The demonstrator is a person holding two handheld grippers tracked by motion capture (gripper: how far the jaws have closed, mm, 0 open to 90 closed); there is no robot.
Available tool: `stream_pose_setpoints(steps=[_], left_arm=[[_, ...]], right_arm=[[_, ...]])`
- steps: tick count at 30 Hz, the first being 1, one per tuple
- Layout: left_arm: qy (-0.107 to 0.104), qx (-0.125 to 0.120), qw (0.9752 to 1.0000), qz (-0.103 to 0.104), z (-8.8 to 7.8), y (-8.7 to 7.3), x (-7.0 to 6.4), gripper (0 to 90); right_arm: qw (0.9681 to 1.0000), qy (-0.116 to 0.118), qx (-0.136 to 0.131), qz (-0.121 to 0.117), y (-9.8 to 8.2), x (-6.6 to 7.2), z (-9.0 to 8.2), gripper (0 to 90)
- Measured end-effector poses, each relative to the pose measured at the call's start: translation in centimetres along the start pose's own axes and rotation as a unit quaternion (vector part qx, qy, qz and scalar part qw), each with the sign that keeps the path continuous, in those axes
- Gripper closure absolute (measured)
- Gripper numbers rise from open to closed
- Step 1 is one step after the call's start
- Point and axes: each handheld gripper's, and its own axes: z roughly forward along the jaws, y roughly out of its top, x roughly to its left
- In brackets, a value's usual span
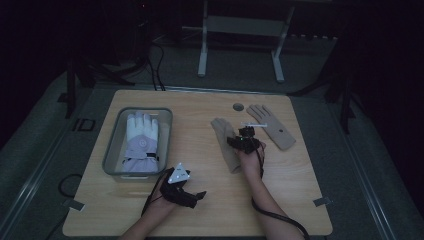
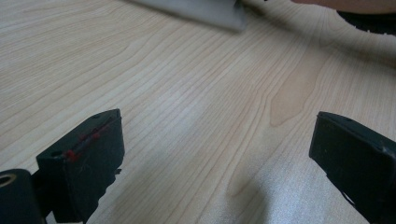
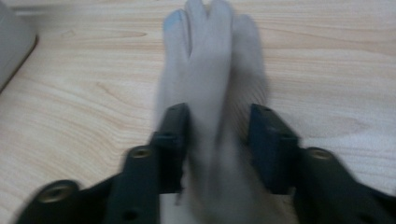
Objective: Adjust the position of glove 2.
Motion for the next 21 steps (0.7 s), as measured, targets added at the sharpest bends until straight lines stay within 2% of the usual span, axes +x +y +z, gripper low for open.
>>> stream_pose_setpoints(steps=[2,4,5,6,8,10,11,13,15,21], left_arm=[[0.0,0.001,1.0,0.0,0.0,0.0,0.0,3.7],[-0.002,0.001,1.0,0.001,0.1,0.0,0.0,3.7],[-0.001,0.001,1.0,0.001,0.0,0.0,0.0,3.7],[-0.001,0.0,1.0,0.0,0.0,0.0,0.0,3.7],[-0.001,0.0,1.0,0.001,0.0,0.0,0.0,3.7],[-0.003,0.001,1.0,0.001,0.1,0.0,0.0,3.7],[-0.002,0.003,1.0,0.002,0.1,0.0,0.0,3.7],[-0.002,0.003,1.0,0.002,0.1,0.0,0.0,3.7],[-0.002,0.003,1.0,0.002,0.1,0.0,0.0,3.7],[-0.002,0.003,1.0,0.002,0.1,0.0,0.0,3.7]], right_arm=[[0.9997,0.004,-0.006,-0.025,0.2,0.0,-0.5,51.3],[0.9984,0.019,-0.009,-0.053,0.5,0.0,-1.0,53.0],[0.9971,0.03,-0.011,-0.069,0.6,0.0,-1.2,56.2],[0.9954,0.039,-0.011,-0.087,0.6,0.0,-1.4,63.2],[0.9914,0.047,-0.001,-0.122,0.5,-0.1,-1.6,74.0],[0.9887,0.048,0.012,-0.141,0.2,-0.2,-1.6,83.1],[0.9873,0.041,0.016,-0.153,0.0,-0.3,-1.6,85.7],[0.9864,0.036,0.028,-0.158,-0.4,-0.5,-1.5,88.0],[0.9841,0.032,0.049,-0.168,-1.0,-0.7,-1.1,88.1],[0.9862,0.036,0.039,-0.157,-2.0,-0.3,-1.2,88.0]])
